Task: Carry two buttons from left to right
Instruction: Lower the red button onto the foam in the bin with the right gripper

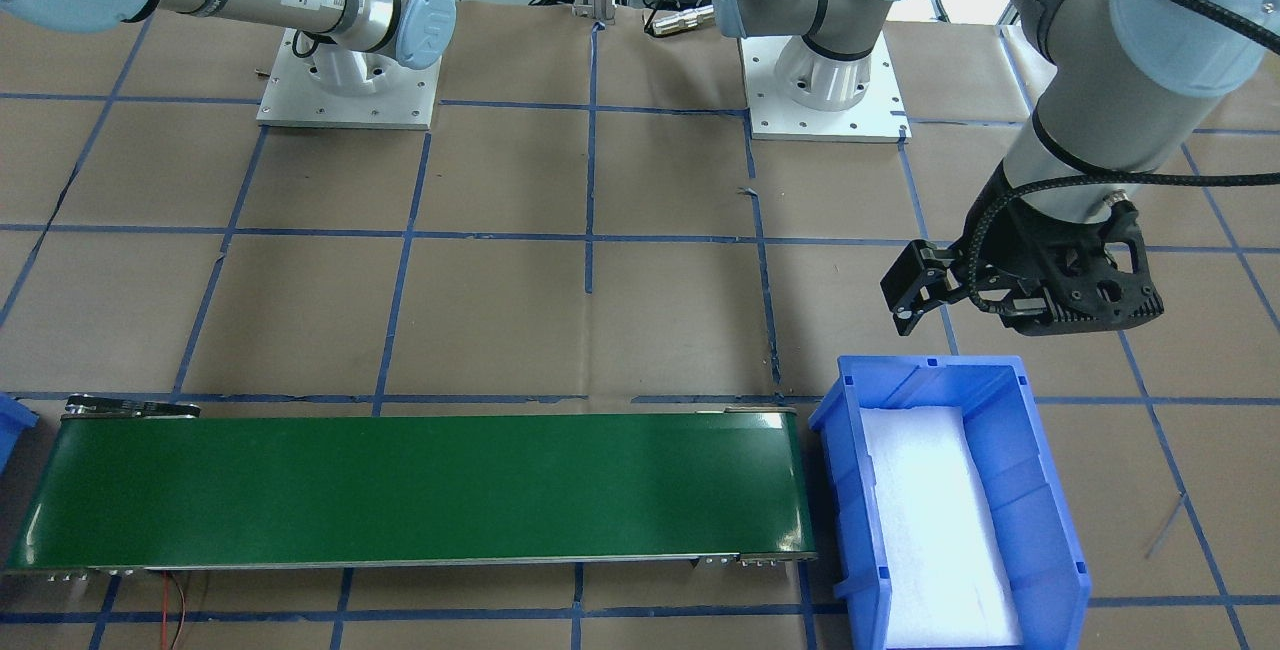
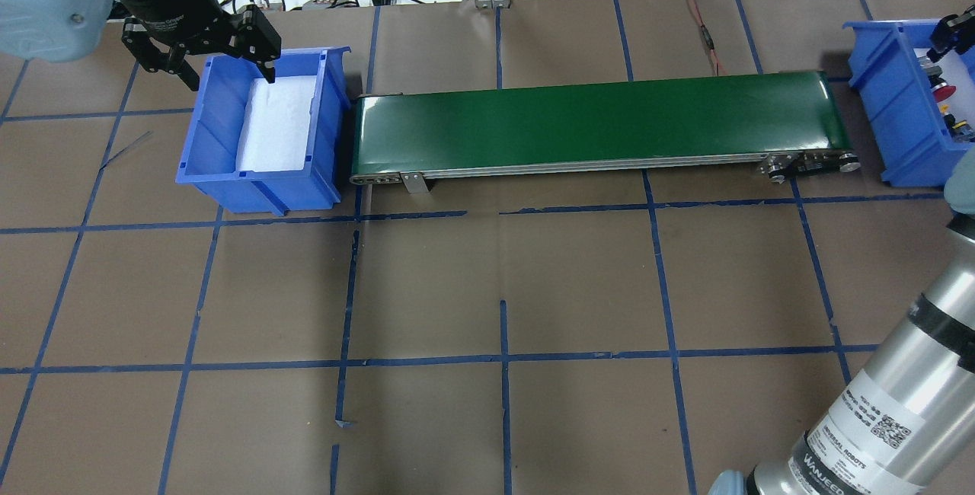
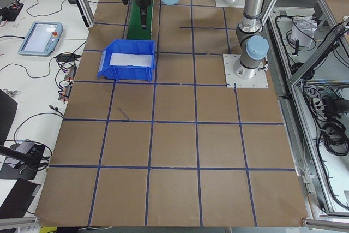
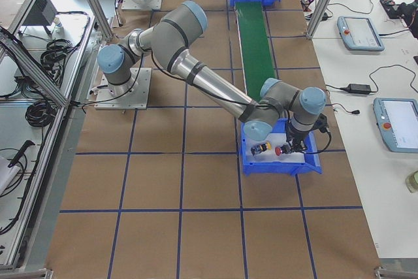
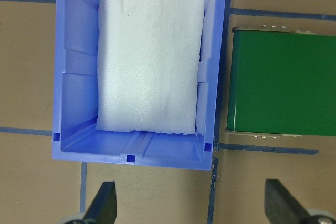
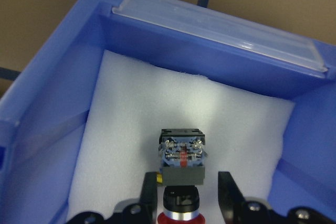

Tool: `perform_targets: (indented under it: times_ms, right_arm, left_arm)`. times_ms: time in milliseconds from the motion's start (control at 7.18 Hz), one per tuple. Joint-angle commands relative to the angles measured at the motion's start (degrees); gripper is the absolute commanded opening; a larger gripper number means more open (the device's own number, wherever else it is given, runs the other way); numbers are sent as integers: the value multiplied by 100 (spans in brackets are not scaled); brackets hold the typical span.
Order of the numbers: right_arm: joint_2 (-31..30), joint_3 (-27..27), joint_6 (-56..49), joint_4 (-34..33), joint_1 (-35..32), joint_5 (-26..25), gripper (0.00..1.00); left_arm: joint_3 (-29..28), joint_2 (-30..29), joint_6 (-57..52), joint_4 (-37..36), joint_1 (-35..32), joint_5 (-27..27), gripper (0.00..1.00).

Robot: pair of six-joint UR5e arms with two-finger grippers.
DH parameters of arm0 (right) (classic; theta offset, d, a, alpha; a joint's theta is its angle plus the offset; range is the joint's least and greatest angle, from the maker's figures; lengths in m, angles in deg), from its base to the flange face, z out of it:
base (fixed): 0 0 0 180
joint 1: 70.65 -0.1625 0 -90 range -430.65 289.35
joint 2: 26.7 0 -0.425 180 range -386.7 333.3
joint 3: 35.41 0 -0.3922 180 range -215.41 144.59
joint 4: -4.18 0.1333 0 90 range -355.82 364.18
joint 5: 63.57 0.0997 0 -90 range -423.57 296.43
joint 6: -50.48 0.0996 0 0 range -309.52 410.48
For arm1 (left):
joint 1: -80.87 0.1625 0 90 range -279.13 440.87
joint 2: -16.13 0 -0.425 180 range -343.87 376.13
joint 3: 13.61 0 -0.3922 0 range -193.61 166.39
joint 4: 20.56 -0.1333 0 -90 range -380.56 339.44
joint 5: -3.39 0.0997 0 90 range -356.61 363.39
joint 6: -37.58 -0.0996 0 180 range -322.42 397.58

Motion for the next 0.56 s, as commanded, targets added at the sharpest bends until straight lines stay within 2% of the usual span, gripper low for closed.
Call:
perform_targets:
  times_ms: [0, 139, 418]
  right_arm:
    - [-567, 0, -15, 437, -49, 7, 50]
    - [-761, -9, -23, 699, -241, 7, 50]
    - [-1139, -79, 55, 825, -1179, 7, 50]
  left_arm:
    - [0, -1, -4, -7, 15, -36, 100]
    - [0, -1, -4, -7, 15, -37, 100]
    - [0, -1, -4, -7, 23, 7, 100]
